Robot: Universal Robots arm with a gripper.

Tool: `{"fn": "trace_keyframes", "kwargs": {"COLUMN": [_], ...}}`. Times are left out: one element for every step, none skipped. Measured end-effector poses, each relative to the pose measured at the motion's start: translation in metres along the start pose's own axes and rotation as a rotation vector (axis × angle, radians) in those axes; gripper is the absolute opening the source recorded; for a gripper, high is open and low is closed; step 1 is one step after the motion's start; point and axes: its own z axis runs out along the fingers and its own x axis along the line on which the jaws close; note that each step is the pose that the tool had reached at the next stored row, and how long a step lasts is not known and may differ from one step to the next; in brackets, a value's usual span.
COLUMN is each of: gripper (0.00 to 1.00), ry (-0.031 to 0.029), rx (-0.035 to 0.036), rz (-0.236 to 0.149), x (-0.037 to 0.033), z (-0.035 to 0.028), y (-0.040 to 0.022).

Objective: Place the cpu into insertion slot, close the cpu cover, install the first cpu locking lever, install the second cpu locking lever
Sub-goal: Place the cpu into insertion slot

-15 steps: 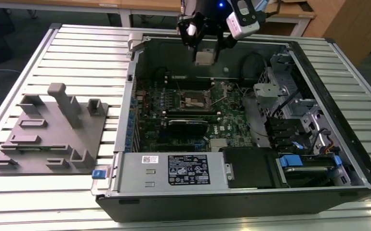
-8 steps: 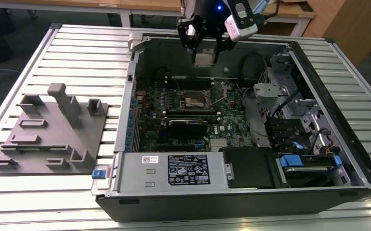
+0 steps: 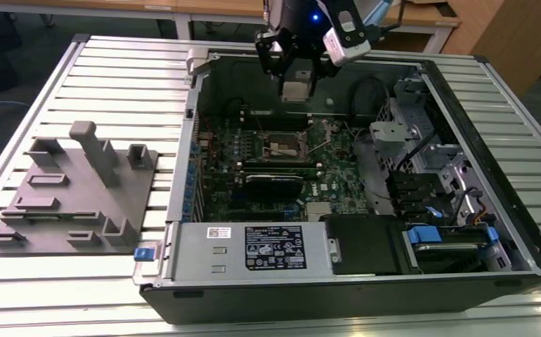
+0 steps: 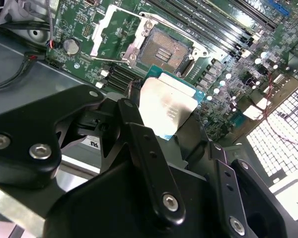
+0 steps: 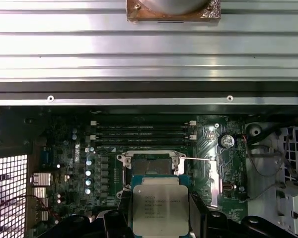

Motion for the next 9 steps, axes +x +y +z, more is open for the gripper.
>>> {"fn": "trace_keyframes", "kwargs": {"gripper": [0.54,0.54,0.54,0.54,0.54,0.54,0.54,0.54,0.54], "ry": [-0.0008,-0.0014,-0.002,-0.0023,-0.0024,-0.0023,-0.0023,-0.0023,-0.0024], "rx": [-0.0001,-0.0001,-0.0001,-0.0002,-0.0001,0.0001,0.0002,0.0001,-0.0001], "rz": [0.0,0.0,0.0,0.0,0.0,0.0,0.0,0.0,0.0], "x": [0.0007,0.0013,0.0017,0.002,0.002,0.002,0.002,0.0021,0.0021], "z": [0.0007,0.0014,0.0022,0.0029,0.0034,0.0034,0.0034,0.0034,0.0035], "y": [-0.0001,-0.0002,-0.0002,-0.0003,-0.0004,-0.0004,-0.0004,-0.0004,-0.0004]}}
